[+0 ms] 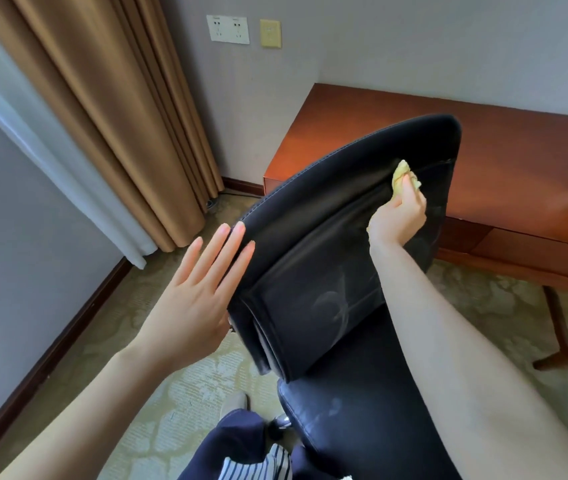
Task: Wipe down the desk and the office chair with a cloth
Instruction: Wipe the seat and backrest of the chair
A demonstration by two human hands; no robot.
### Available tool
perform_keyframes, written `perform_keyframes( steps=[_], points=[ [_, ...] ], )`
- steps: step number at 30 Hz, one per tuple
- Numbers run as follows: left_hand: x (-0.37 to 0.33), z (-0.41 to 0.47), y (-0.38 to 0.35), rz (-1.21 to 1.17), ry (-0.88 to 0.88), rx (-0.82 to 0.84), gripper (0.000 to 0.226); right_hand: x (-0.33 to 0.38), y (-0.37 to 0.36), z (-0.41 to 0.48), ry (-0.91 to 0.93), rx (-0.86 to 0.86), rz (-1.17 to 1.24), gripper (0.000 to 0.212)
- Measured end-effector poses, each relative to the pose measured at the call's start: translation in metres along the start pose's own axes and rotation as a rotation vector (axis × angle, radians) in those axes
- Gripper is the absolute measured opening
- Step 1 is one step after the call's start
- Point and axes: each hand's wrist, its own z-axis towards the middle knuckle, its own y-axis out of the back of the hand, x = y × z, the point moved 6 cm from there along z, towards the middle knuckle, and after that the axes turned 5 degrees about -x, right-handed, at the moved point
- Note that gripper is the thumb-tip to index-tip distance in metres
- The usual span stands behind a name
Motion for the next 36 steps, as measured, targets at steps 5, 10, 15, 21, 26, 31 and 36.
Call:
perform_keyframes(
  steps=[5,10,15,21,26,31,36],
  points=[
    [-0.001,-0.018,-0.006,-0.048,0.069,-0.062,0.105,0.025,0.004,-0.080,0.102,0.014,0.066,0.041],
    [-0.005,-0.019,-0.006,-0.141,0.130,-0.120,0.104,0.030,0.017,-0.180,0.445,0.161,0.173,0.034],
    [-0.008,-0.019,-0.007,-0.146,0.168,-0.144,0.100,0.002,0.022,-0.230,0.836,0.311,0.201,0.034],
    [-0.008,-0.025,-0.004,-0.054,0.247,-0.185,0.093,-0.017,0.023,-0.223,1.213,0.415,0.241,0.052],
    [-0.027,-0.013,0.005,0.011,0.232,-0.235,0.070,-0.029,0.021,-0.186,1.257,0.472,0.133,0.049],
    [-0.063,0.023,-0.010,0.118,-0.055,-0.084,0.073,-0.034,0.023,-0.144,0.995,0.419,0.114,0.045],
    [-0.075,0.058,-0.035,0.244,-0.171,0.001,0.073,-0.037,0.014,-0.091,0.629,0.363,0.119,0.046]
  ],
)
